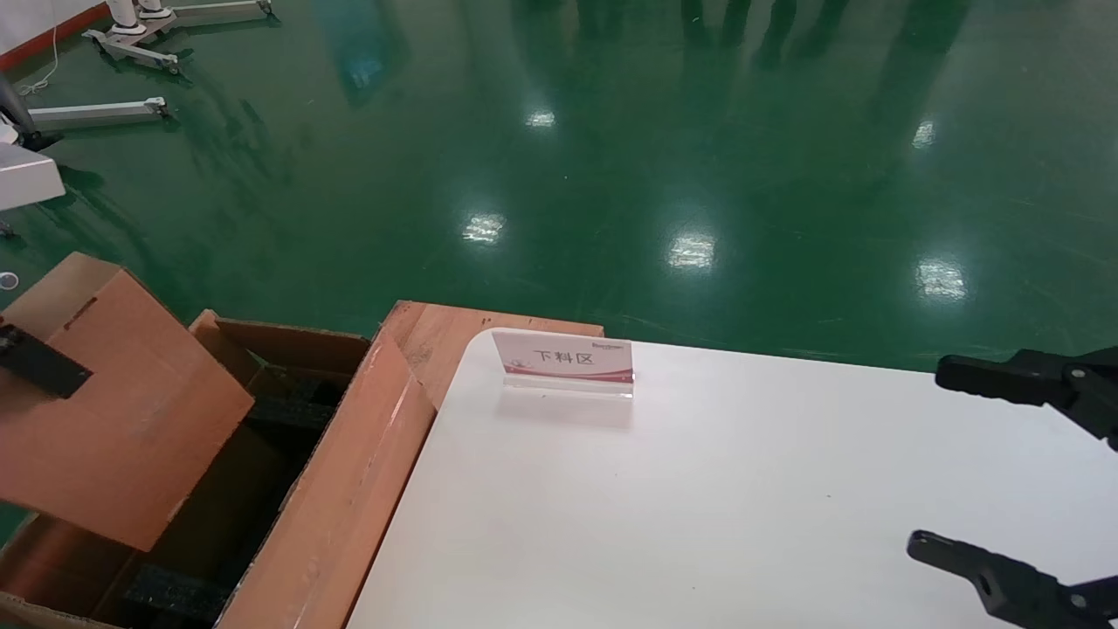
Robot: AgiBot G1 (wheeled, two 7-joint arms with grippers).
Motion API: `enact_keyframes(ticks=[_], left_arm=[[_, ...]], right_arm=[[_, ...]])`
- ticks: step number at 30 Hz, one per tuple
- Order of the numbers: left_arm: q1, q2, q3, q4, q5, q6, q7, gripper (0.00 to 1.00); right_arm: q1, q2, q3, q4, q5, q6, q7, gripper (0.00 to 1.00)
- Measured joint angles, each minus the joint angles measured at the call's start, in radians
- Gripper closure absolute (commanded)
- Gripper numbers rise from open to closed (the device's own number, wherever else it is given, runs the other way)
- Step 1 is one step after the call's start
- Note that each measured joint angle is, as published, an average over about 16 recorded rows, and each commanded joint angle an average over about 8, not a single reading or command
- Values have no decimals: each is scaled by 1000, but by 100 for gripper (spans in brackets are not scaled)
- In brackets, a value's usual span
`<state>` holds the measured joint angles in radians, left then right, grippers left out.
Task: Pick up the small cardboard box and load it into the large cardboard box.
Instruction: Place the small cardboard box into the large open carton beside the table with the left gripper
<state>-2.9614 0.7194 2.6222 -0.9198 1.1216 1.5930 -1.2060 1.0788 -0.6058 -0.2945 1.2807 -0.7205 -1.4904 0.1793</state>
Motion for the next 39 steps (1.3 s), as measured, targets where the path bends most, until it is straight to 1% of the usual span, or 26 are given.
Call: enact_keyframes(ticks=[10,18,26,32,39], left_arm=[[71,-65,-39,-93,39,-65,-94,100],[95,-126,-60,-204,104,-110,-176,100],[128,-175,-63,-295,178,-175,-238,100],[158,-197,-58,-325,221,-224,-266,100],[198,-205,-50,-319,256,-275,-275,100]], right_arm=[[0,0,-1,0,0,0,0,0],[0,0,-1,0,1,0,-1,0],[0,1,-1,0,1,1,-1,0],[0,1,-2,0,1,1,-1,0],[0,1,-2,0,1,1,-1,0]])
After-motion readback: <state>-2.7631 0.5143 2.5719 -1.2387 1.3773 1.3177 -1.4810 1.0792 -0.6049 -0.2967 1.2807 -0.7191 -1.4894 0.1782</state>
